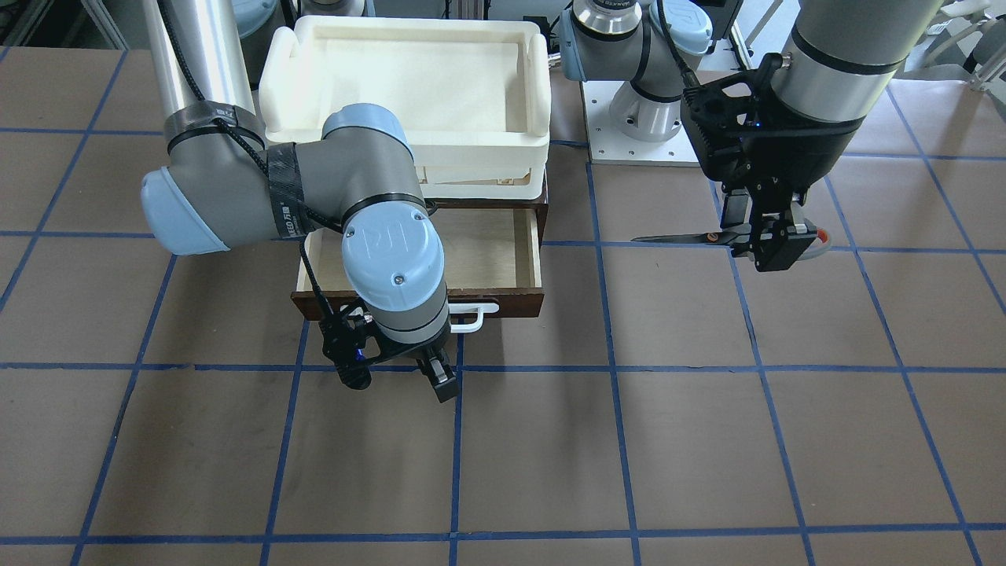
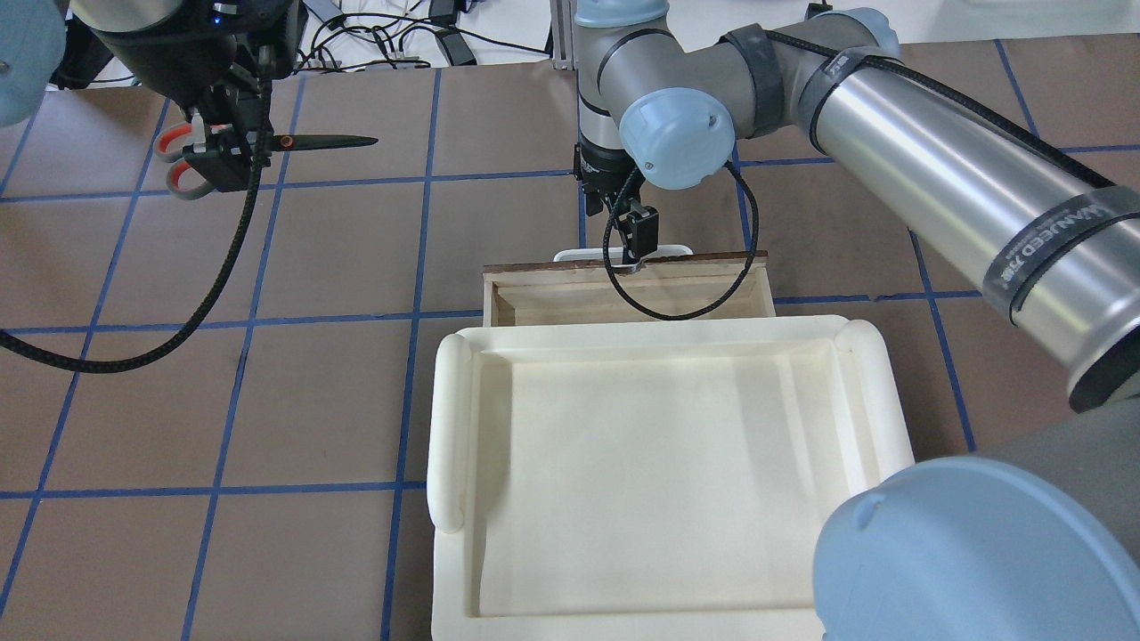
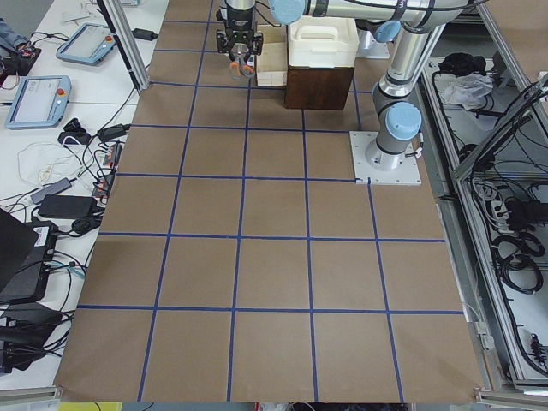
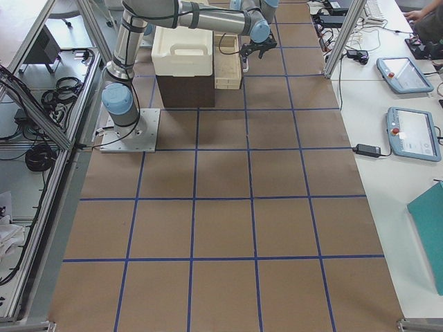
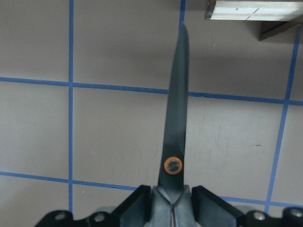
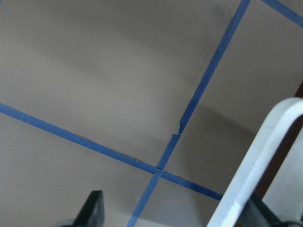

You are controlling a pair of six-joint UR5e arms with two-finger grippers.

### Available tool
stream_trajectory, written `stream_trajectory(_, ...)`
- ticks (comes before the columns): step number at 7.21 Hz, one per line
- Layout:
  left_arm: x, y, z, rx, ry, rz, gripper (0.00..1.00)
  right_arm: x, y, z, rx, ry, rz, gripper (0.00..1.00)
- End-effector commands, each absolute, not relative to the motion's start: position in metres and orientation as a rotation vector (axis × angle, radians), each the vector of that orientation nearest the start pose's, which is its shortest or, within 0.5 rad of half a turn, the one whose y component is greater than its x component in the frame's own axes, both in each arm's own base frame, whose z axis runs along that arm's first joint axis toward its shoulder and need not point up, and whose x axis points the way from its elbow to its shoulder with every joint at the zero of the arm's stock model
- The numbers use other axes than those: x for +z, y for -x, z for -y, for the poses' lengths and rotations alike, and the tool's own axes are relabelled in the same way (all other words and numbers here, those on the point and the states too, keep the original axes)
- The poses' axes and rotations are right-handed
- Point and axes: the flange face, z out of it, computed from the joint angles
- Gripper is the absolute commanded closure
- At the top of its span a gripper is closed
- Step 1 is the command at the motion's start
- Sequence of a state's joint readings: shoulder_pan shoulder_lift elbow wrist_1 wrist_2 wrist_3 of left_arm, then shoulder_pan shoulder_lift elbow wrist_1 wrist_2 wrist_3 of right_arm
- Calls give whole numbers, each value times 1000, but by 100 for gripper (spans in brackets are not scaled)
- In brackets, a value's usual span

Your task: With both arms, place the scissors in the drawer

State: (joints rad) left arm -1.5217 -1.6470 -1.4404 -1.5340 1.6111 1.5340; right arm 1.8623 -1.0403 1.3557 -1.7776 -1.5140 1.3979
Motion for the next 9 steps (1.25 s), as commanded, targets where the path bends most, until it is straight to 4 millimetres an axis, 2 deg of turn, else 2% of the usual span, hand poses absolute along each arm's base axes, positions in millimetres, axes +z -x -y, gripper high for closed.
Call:
stream_trajectory(1, 517, 103, 538, -55, -2060, -2249, 81, 298, -328, 612, 174, -1672, -2704, 0)
stream_trajectory(2, 516, 103, 538, -52, -2060, -2249, 81, 302, -329, 614, 163, -1658, -2706, 0)
stream_trajectory(7, 517, 101, 536, -55, -2051, -2260, 82, 299, -330, 621, 154, -1632, -2717, 0)
stream_trajectory(9, 506, 105, 538, -80, -2073, -2301, 82, 299, -321, 626, 159, -1623, -2715, 0)
